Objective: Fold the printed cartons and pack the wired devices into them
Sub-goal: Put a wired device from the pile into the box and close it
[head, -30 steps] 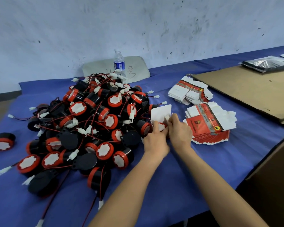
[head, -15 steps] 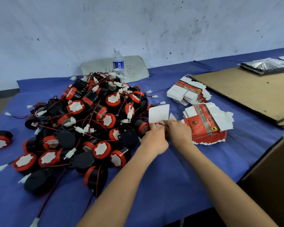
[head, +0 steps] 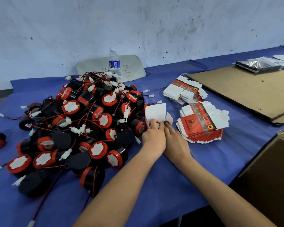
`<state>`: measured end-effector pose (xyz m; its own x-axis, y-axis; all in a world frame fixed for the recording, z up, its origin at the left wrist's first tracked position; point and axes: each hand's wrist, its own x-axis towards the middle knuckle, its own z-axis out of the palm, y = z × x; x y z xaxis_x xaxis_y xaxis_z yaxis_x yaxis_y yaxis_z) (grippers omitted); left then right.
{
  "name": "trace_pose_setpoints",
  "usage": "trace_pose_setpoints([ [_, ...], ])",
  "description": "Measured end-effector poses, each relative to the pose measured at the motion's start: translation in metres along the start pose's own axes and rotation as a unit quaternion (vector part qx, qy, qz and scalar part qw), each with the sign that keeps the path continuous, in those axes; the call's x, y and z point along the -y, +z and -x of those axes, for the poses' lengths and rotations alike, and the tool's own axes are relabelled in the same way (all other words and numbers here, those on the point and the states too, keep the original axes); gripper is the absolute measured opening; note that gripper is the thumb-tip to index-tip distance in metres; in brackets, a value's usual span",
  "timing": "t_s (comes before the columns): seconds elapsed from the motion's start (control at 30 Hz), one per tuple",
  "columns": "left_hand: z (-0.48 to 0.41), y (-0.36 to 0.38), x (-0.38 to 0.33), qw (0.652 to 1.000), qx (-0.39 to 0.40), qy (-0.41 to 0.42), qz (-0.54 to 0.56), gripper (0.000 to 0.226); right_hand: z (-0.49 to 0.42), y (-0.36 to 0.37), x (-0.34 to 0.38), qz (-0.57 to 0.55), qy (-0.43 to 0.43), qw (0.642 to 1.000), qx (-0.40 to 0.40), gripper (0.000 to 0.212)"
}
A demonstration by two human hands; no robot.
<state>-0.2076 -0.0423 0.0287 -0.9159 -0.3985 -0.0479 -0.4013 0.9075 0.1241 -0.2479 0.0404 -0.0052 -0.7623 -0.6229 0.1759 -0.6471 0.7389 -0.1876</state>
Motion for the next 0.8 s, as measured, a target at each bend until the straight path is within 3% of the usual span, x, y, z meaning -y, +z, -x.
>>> trace_pose_setpoints([
  [0.27, -0.002, 0.005, 0.002, 1.000, -0.025, 0.009, 0.008, 0.053, 0.006, 0.001, 0.004, -0.043, 0.002, 0.998, -0.038, 0.056],
  [0.43, -0.003, 0.005, 0.006, 0.998, -0.038, -0.018, 0.047, 0.047, -0.005, -0.012, 0.005, -0.219, 0.032, 0.974, -0.044, 0.053],
  [0.8, 0.005, 0.022, 0.001, 0.998, -0.024, -0.060, 0.018, 0.068, -0.046, -0.023, 0.011, -0.231, 0.127, 0.963, 0.047, 0.037],
])
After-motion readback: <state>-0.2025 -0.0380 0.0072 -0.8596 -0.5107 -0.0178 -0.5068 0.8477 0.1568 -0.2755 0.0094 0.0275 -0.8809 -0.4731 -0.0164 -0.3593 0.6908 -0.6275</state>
